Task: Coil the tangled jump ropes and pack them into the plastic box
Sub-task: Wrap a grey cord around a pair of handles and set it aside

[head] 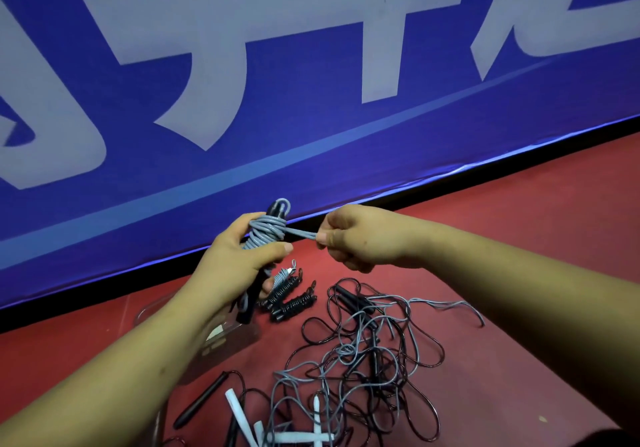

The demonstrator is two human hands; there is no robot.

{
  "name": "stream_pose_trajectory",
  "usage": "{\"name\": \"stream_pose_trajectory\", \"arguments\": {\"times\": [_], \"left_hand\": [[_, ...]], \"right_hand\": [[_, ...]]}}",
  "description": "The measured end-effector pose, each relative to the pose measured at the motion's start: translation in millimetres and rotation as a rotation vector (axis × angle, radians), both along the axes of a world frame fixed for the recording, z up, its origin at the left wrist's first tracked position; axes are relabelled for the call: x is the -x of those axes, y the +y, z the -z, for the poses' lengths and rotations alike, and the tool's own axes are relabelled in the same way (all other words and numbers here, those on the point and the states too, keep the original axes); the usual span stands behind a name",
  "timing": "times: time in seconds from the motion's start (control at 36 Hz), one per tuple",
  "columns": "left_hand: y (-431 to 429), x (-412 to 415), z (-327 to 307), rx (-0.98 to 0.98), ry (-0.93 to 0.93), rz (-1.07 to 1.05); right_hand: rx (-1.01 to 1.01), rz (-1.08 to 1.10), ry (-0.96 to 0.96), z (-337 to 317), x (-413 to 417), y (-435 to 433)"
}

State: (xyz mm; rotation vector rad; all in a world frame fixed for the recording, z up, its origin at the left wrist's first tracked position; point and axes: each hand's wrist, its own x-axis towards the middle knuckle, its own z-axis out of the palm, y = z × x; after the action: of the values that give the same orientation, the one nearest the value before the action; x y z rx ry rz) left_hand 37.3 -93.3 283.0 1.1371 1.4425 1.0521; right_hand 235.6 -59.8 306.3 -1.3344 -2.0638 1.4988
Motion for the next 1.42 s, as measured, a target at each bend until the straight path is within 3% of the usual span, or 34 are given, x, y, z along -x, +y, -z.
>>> {"name": "stream_pose_trajectory", "arguments": {"times": [0.14, 0.28, 0.36, 0.56, 0.69, 0.94, 1.19, 1.31, 1.42], "left_hand": [[1, 6, 6, -0.027, 0.263, 0.069], [-5, 1, 16, 0.017, 0.526, 0.216], [-2, 3, 20, -0.026, 0.783, 0.348], [4, 10, 19, -0.158, 1.011, 0.637], [5, 13, 19, -0.323, 1.097, 0.714], [5, 17, 14, -0.383, 1.077, 0.722], [-6, 5, 12, -0.436, 1.093, 0.529], [-13, -5, 11, -0.403, 0.695, 0.426], [-14, -13, 12, -0.335, 0.3, 0.419]], "right_hand": [[-0.353, -0.135, -0.311, -11, 8, -1], [-0.448, -0.302, -0.519, -12, 10, -6], [-0.571, -0.395, -0.599, -14, 16, -10], [-0.734, -0.442, -0.547, -9, 17, -12], [-0.624, -0.371, -0.412, -2, 15, -7], [-0.293, -0.2, -0.1, 10, 4, 0], [0.175, -0.082, 0.368, 14, 2, 1], [0.318, 0.021, 0.479, 15, -6, 11], [0.334, 0.074, 0.403, 20, -11, 16]]}}
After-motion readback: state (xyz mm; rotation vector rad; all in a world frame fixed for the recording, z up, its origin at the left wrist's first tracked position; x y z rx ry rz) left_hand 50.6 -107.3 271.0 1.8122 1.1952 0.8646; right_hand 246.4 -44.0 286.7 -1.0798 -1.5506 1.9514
